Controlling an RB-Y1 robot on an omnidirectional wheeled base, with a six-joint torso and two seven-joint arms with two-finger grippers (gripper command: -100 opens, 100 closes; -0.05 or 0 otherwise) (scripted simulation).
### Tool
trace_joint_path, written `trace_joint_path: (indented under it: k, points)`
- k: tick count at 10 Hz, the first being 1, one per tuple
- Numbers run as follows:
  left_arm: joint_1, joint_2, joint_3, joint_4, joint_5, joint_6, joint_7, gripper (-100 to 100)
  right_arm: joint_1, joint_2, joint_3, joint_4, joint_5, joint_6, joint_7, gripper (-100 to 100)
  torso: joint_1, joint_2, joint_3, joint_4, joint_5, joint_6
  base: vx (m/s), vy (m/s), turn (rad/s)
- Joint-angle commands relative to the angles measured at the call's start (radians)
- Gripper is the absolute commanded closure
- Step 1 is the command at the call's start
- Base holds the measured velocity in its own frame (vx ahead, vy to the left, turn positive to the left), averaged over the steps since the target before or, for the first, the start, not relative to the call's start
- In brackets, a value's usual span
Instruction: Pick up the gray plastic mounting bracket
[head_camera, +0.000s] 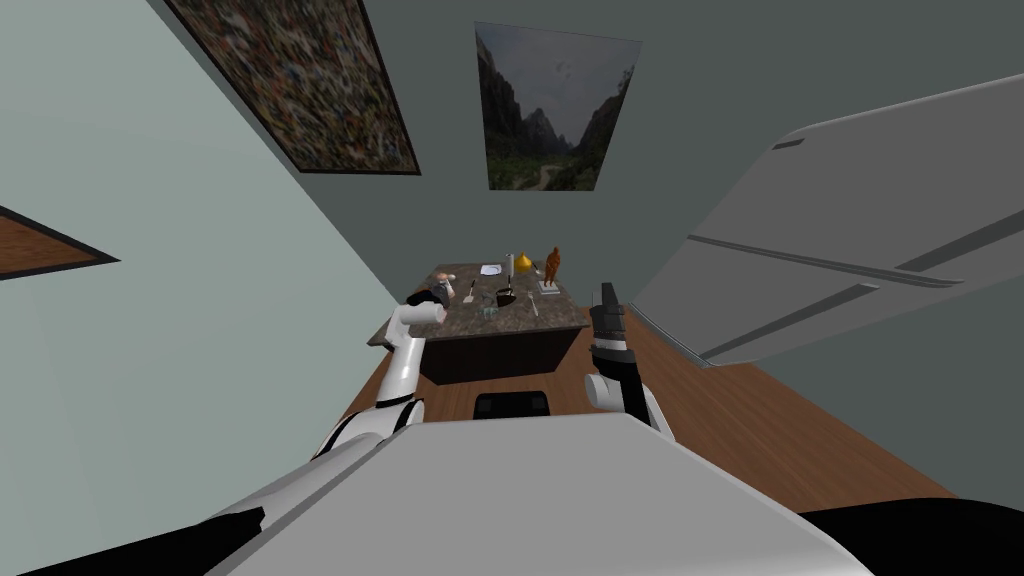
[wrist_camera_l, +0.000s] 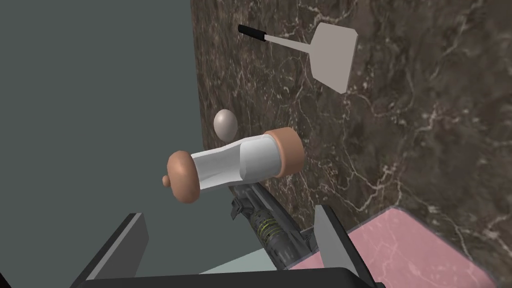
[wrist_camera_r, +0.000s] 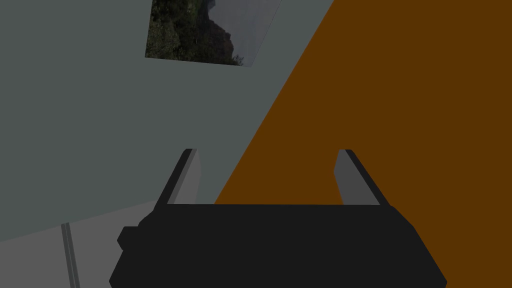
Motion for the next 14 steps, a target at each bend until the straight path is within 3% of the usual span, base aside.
trace_joint_path:
  k: [1,2,4,5,7,8,10,11,13,14]
  points:
    - [-0.006,0.001,0.002,0.005,0.002,0.05,0.001,-100,0.0,0.0,0.0,0.0,0.0,0.0,0.0,0,0.0,0.0,0.0,0.0,0.0,0.0,0.005,0.002,-0.002]
    - [-0.044,-0.004,0.008,0.046,-0.003,0.078,0.012,-100,0.0,0.0,0.0,0.0,0.0,0.0,0.0,0,0.0,0.0,0.0,0.0,0.0,0.0,0.009,0.001,0.028]
    - [-0.044,-0.004,0.008,0.046,-0.003,0.135,0.012,-100,0.0,0.0,0.0,0.0,0.0,0.0,0.0,0,0.0,0.0,0.0,0.0,0.0,0.0,0.011,-0.001,0.002]
    - [-0.082,-0.01,0.014,0.087,-0.009,0.162,0.022,-100,0.0,0.0,0.0,0.0,0.0,0.0,0.0,0,0.0,0.0,0.0,0.0,0.0,0.0,0.015,-0.006,0.022]
    - [-0.082,-0.01,0.014,0.087,-0.009,0.221,0.022,-100,0.0,0.0,0.0,0.0,0.0,0.0,0.0,0,-0.001,0.0,0.0,0.0,0.0,0.0,0.014,-0.006,0.005]
    - [-0.119,-0.016,0.02,0.125,-0.015,0.253,0.031,-100,0.0,0.0,0.0,0.0,0.0,0.0,0.0,0,-0.001,0.0,0.0,0.0,0.0,0.0,0.02,-0.008,0.025]
    - [-0.119,-0.016,0.02,0.128,-0.015,0.304,0.031,-100,0.0,0.0,0.0,0.0,0.0,0.0,0.0,0,-0.001,-0.001,0.0,0.0,0.0,0.0,0.015,-0.009,0.006]
    - [-0.154,-0.023,0.026,0.168,-0.022,0.336,0.041,-100,0.0,0.0,0.0,0.0,0.0,0.0,0.0,0,-0.001,0.0,0.0,0.0,0.0,0.0,0.018,-0.015,0.023]
    - [-0.154,-0.023,0.026,0.168,-0.022,0.384,0.041,-100,0.0,0.0,0.0,0.0,0.0,0.0,0.0,0,-0.001,-0.001,0.0,0.0,0.0,0.0,0.017,-0.012,0.006]
    - [-0.188,-0.031,0.031,0.207,-0.029,0.417,0.05,-100,0.0,0.0,0.0,0.0,0.0,0.0,0.0,0,-0.001,0.0,0.0,0.0,0.0,0.0,0.024,-0.013,0.026]
